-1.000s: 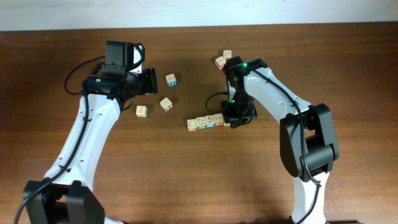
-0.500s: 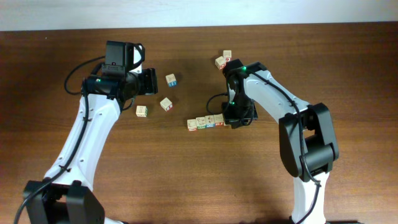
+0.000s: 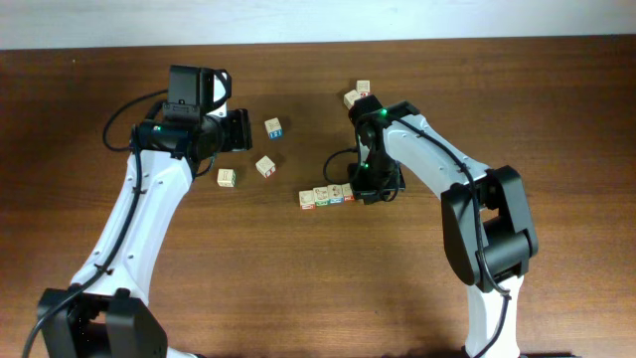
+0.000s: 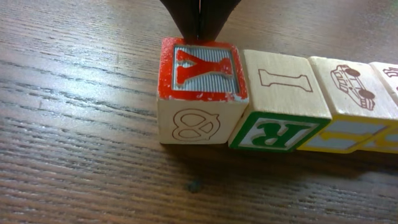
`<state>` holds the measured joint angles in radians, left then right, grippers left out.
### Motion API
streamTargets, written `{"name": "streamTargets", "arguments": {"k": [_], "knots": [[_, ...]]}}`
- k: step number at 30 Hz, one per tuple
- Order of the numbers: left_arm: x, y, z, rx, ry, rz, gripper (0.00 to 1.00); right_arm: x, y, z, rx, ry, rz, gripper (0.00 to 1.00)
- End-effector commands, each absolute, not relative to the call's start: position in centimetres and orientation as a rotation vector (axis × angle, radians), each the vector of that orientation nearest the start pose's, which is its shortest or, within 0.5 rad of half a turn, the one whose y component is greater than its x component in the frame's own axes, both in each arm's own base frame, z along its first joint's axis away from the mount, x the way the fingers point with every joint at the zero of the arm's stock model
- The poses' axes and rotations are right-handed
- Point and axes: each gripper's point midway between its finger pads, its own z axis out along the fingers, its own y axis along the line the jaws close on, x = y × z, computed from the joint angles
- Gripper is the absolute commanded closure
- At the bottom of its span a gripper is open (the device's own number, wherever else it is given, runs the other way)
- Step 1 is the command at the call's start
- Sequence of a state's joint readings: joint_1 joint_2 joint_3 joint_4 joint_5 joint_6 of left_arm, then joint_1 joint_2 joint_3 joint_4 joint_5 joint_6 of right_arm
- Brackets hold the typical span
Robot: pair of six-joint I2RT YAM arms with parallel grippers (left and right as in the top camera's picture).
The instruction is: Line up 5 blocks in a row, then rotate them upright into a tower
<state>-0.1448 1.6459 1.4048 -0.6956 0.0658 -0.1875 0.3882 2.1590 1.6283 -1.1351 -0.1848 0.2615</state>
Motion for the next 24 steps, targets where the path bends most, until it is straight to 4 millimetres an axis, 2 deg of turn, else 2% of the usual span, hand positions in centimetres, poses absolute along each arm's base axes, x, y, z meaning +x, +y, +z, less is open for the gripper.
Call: {"name": "streamTargets", "arguments": {"k": [1,4,7,9,10,14,16,18,20,24], "knots": [[43.4,-7.5,17.9,-0.023,2.517,-0.207,0.38,34.3,17.4,2.1,-0.188,3.274,0.224,0.96],[43.4,-7.5,17.9,-0.022,2.517,-0.207,0.38,34.2,17.8,2.2,-0.187,3.275,0.258,0.96],[43.4,-7.5,17.9,-0.022,2.517,-0.207,0.41,34.8,18.6,3.8,-0.19,3.239,0.328,0.96],[43.4,-7.8,17.9,-0.014,2.518,-0.231,0.48,35.9,18.9,6.4,-0.213,3.172,0.354,0.96],[43.3,-8.3,18.0,-0.003,2.52,-0.265,0.49,36.6,18.9,8.2,-0.236,3.124,0.371,0.96],[42.8,-9.1,17.9,0.016,2.536,-0.328,0.48,38.4,17.7,13.7,-0.254,3.0,0.402,0.95],[42.7,-9.0,17.8,0.015,2.539,-0.323,0.45,38.9,17.7,15.2,-0.246,2.964,0.43,0.95],[43.1,-7.9,17.8,-0.015,2.53,-0.255,0.43,38.6,18.7,15.3,-0.267,2.96,0.485,0.95],[43.5,-5.8,17.8,-0.071,2.523,-0.161,0.43,38.0,20.3,15.1,-0.306,2.963,0.531,0.96],[43.8,-1.7,17.8,-0.183,2.513,-0.074,0.42,36.8,23.3,14.4,-0.309,2.977,0.512,0.96]]}}
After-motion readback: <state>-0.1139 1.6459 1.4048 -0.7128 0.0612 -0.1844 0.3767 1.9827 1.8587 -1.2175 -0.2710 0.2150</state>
